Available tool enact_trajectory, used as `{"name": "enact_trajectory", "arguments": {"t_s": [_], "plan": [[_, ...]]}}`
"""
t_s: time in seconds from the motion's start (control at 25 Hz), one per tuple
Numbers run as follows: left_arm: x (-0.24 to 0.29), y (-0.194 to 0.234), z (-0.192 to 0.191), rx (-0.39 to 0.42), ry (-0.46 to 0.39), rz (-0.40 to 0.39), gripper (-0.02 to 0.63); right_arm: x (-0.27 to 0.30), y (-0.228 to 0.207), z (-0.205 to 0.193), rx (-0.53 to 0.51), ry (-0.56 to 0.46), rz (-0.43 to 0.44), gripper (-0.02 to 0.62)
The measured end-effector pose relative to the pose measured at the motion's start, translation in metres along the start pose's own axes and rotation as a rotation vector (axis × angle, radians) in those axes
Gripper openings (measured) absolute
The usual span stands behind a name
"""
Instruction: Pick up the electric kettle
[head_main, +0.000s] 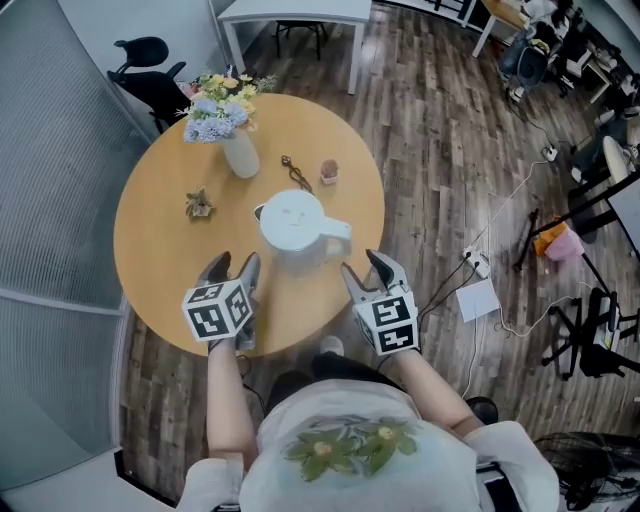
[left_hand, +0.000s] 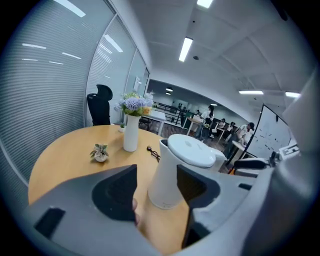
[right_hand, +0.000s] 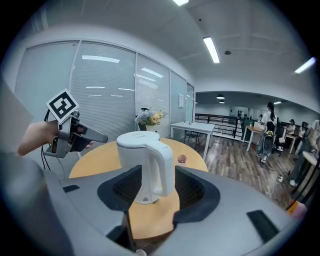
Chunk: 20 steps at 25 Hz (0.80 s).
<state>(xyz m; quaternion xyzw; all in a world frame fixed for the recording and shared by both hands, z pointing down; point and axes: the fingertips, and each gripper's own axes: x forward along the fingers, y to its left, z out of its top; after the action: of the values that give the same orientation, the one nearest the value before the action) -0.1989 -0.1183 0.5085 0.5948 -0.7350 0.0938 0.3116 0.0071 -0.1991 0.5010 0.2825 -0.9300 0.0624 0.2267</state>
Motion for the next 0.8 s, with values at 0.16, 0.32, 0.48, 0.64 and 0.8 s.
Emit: {"name": "enact_trajectory", "arguments": {"t_s": [0.16,0.32,0.48,0.64,0.8], "plan": [[0.008,0.011,0.010,-0.068,-0.016,-0.006,0.238,0.017,-0.005,-0.006,-0.026,0.021,0.019,0.207],[0.015,0.016,0.025,-0.124,-0.032,-0.037,0.238,0.032,-0.006,-0.013,-0.059,0.047,0.031,0.207],[0.022,0.015,0.040,-0.150,-0.048,-0.055,0.238,0.041,-0.008,-0.015,-0.065,0.058,0.029,0.207],[0.031,0.018,0.049,-0.155,-0.034,-0.055,0.238,0.048,-0.007,-0.016,-0.066,0.069,0.016,0.207],[0.042,0.019,0.054,-0.156,0.000,-0.088,0.238,0.052,-0.007,-0.019,-0.064,0.088,-0.017,0.207]]}}
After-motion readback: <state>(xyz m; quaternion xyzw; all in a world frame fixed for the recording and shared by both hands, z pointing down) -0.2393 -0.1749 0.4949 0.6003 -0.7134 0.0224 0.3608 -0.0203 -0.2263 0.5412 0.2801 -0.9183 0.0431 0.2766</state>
